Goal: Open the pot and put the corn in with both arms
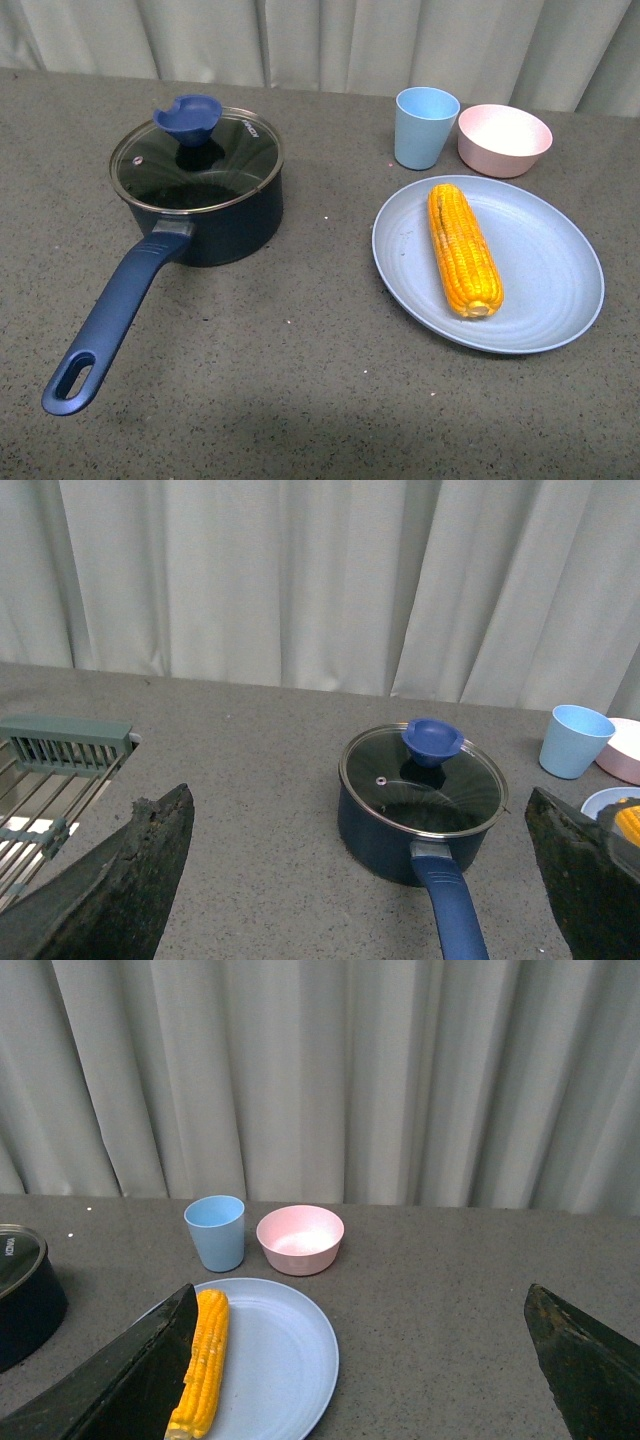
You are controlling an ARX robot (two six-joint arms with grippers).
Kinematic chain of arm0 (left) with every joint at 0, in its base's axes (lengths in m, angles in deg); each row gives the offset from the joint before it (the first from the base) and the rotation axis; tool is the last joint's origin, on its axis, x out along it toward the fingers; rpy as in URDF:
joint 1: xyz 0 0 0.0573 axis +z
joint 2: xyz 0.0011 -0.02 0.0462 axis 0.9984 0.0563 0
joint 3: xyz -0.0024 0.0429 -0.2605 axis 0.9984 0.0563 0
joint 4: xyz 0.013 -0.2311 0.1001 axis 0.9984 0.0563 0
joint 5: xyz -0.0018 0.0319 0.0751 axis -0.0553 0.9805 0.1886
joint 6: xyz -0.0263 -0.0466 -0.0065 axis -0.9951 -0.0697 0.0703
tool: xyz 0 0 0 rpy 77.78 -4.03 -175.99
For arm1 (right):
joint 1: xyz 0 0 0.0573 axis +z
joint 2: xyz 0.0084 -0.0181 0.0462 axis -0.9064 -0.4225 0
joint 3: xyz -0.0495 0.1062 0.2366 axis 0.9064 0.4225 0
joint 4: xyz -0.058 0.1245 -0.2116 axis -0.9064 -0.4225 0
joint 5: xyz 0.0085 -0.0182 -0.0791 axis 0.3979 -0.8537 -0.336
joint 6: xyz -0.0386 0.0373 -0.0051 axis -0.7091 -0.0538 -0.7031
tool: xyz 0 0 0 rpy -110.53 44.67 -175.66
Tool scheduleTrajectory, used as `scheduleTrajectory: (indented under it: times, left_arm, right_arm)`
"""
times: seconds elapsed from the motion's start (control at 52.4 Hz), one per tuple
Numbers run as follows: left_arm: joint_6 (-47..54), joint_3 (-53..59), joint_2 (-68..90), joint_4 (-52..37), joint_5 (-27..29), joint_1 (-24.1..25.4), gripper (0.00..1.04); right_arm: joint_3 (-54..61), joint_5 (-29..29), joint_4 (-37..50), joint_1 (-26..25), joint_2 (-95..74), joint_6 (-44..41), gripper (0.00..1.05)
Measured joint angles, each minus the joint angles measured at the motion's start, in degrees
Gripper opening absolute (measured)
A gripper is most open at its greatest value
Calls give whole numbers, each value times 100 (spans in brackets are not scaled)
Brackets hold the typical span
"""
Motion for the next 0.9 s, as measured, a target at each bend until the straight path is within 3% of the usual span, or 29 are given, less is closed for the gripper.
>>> scheduleTrajectory:
  times: [0.821, 0.897]
  left_arm:
    - [-2, 0, 0, 0, 9, -2, 98]
    - [-278, -42, 387, 225, 1143, -284, 98]
  right_arm:
    - [0, 0, 0, 0, 0, 0, 96]
    - [0, 0, 0, 0, 0, 0, 96]
